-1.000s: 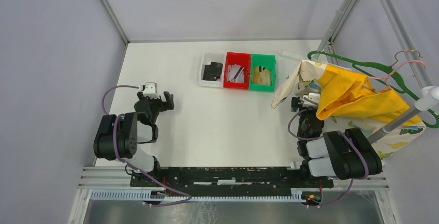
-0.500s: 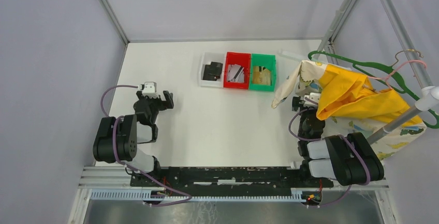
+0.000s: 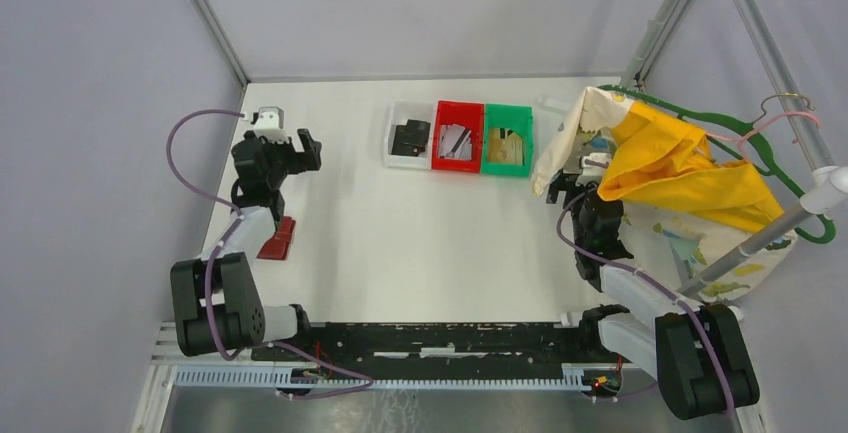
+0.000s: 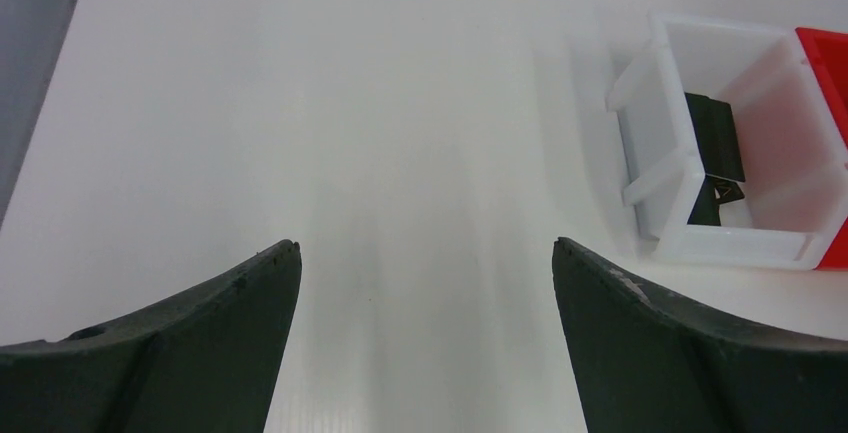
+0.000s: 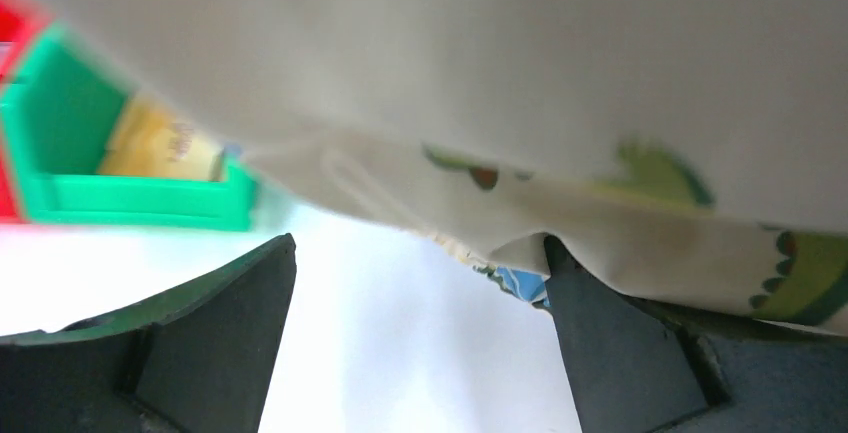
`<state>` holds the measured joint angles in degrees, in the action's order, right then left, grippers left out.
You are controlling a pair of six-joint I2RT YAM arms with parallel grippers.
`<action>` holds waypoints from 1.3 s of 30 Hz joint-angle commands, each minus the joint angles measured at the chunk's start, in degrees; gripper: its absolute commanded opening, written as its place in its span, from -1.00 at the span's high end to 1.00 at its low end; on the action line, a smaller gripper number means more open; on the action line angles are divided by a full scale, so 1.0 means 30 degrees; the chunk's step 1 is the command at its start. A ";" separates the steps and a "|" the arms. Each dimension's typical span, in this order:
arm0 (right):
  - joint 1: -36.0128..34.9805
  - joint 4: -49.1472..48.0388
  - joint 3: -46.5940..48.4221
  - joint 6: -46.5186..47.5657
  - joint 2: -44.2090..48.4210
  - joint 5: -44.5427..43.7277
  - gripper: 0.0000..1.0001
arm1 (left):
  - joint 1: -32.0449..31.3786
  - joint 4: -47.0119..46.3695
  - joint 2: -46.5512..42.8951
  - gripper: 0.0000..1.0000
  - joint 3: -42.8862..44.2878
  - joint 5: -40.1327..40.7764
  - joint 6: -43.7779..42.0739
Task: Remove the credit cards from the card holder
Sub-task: Move the storage box to the center of the board.
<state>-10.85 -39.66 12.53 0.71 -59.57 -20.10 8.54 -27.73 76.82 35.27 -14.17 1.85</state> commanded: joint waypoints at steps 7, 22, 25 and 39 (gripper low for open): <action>0.0201 0.5557 0.4171 -0.9028 -0.1830 0.8601 -0.96 | 0.1333 1.1512 -0.3539 -0.99 0.4582 -0.2491 -0.2262; -0.8294 0.7276 0.3017 -0.7658 -0.1011 0.2712 -0.96 | 0.2017 1.6350 -0.4402 -0.99 0.7199 -0.3533 -0.2725; -1.0167 0.7833 0.4752 -0.7283 -0.2344 0.1284 -0.96 | 0.2018 1.7131 -0.4322 -0.99 0.7787 -0.3501 -0.3050; -0.9604 1.6917 2.1315 -0.5630 -1.3102 -0.1709 -0.73 | 0.2481 2.1868 -0.3696 -0.99 0.8337 -0.3422 -0.8061</action>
<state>-44.05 0.82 65.98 -18.37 -93.78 -21.78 14.94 32.49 65.80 58.59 -23.07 -13.63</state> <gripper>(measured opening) 0.887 0.994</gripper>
